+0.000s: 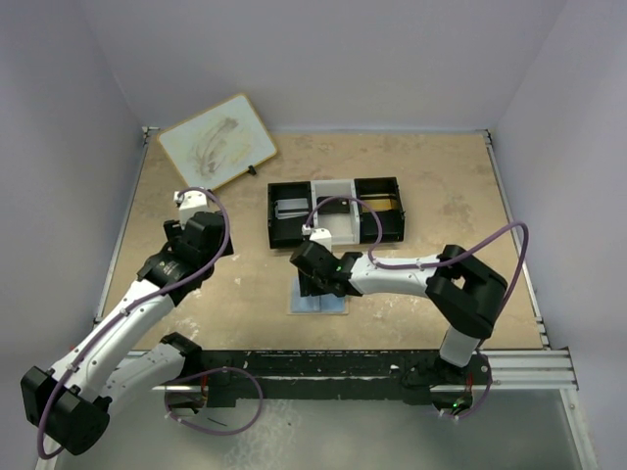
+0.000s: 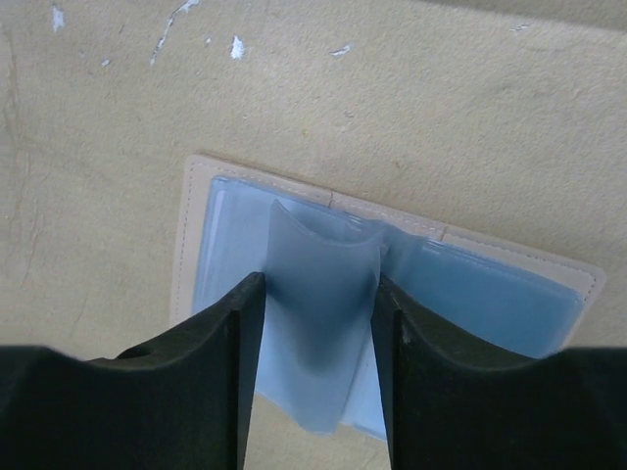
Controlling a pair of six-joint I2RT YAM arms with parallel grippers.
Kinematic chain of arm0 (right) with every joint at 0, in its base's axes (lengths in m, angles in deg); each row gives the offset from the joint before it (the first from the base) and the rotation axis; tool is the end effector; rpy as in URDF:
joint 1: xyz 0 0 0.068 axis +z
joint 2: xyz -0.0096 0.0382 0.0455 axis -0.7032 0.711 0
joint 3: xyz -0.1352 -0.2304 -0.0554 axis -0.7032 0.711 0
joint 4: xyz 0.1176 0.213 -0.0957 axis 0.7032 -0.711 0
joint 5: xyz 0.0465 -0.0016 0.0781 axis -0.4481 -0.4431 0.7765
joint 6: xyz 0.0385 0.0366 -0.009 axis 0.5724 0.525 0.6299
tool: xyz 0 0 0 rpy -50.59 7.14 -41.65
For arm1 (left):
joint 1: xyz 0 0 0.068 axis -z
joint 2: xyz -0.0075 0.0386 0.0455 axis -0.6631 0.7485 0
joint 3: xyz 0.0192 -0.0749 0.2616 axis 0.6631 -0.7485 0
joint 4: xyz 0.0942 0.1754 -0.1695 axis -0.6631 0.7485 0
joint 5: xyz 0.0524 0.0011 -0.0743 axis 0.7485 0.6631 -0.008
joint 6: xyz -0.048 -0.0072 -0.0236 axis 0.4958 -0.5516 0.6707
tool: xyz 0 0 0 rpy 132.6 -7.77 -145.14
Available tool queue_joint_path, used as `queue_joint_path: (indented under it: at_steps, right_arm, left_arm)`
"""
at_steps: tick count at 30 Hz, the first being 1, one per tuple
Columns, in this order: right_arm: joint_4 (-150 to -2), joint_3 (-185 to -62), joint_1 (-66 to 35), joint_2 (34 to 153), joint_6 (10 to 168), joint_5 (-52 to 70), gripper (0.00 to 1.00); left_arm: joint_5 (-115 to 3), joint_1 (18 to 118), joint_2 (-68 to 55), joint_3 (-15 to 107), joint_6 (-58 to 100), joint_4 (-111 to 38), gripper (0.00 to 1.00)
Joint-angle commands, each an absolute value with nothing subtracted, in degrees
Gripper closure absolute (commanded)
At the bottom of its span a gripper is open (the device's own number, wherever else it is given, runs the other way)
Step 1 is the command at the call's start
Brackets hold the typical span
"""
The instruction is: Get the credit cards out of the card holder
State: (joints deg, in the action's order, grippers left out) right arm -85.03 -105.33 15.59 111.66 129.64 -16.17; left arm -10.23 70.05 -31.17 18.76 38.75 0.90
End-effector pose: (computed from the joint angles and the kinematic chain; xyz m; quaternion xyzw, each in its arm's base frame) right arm 0.1836 0.2997 0.1677 -0.0543 0.9347 0.1713 0.3067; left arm 0.1694 -0.0673 0.2853 -0.1354 0.8623 0.0712 0.4827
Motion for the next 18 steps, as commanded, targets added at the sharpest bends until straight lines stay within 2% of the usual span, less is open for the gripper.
queue_joint_path:
  at_steps: [1,5,6,8,10,18]
  right_arm:
    - [-83.31,-102.6,15.61,110.91,131.3,-12.04,0.53]
    - [-80.22,-99.96,13.83,108.9,131.27,-9.39,0.53]
    - [-81.42,-100.64,13.82,108.85,130.88,-9.73,0.48]
    - [-84.46,-102.91,13.77,109.83,129.99,-12.16,0.29]
    - [-86.67,-106.26,14.12,111.99,127.54,-13.97,0.23]
    - [-91.77,-109.97,16.55,117.13,128.21,-19.15,0.23]
  left_arm:
    - [-10.43,69.75,-30.8,19.98,38.48,0.07,0.26]
    - [-10.57,69.76,-31.01,19.83,38.49,-0.01,0.26]
    - [-10.58,69.75,-31.06,19.85,38.53,-0.02,0.26]
    - [-10.61,69.76,-31.0,19.82,38.52,-0.01,0.26]
    - [-10.54,69.76,-30.94,19.88,38.54,-0.01,0.26]
    - [-8.48,69.75,-31.76,19.88,39.33,0.53,0.26]
